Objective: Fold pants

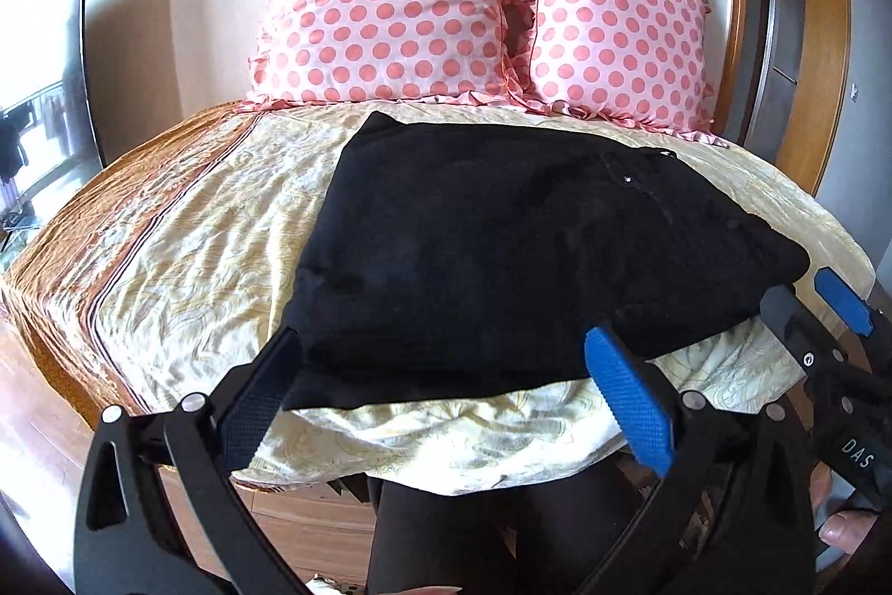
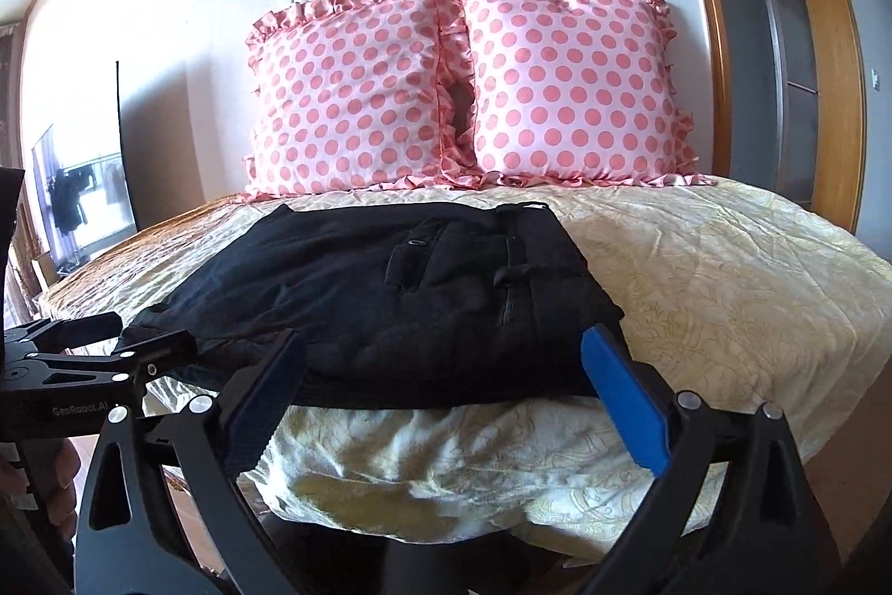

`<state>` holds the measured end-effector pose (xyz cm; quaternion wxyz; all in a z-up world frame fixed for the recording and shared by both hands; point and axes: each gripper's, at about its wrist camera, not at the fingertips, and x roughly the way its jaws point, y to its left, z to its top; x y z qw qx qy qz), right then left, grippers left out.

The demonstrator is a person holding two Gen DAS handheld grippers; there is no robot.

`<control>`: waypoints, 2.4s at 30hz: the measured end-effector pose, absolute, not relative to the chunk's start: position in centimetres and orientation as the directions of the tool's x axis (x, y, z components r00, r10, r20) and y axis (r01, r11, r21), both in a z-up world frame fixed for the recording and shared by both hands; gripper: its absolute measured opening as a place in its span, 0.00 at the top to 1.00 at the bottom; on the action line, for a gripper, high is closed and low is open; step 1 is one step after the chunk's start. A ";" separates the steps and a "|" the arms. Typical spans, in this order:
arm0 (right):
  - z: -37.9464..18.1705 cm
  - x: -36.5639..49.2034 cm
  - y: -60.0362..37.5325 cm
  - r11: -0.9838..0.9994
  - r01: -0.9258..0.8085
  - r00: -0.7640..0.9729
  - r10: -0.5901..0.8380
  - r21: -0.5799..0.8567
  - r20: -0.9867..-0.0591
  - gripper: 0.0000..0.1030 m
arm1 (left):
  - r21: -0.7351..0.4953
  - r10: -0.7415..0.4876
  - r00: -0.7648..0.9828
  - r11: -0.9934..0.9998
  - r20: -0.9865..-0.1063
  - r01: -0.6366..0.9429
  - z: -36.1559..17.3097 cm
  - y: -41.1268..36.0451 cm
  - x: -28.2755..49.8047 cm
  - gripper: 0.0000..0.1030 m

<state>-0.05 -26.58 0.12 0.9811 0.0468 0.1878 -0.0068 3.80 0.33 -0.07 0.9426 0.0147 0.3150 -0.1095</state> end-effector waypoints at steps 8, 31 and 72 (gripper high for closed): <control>-0.6 -1.2 -26.0 0.994 0.077 0.911 -0.041 0.072 -0.411 0.02 | -0.007 -0.161 0.773 0.980 -0.614 0.199 -0.7 0.3 1.6 0.02; -2.3 -1.3 -23.9 0.992 0.118 0.868 -0.119 -0.034 -0.483 0.01 | 0.084 -0.075 0.744 0.981 -0.664 0.174 -2.6 0.0 0.6 0.02; -3.2 -0.8 -24.6 0.991 0.128 0.856 -0.132 -0.043 -0.500 0.01 | 0.075 -0.121 0.729 0.970 -0.674 0.231 -2.8 -0.8 0.8 0.02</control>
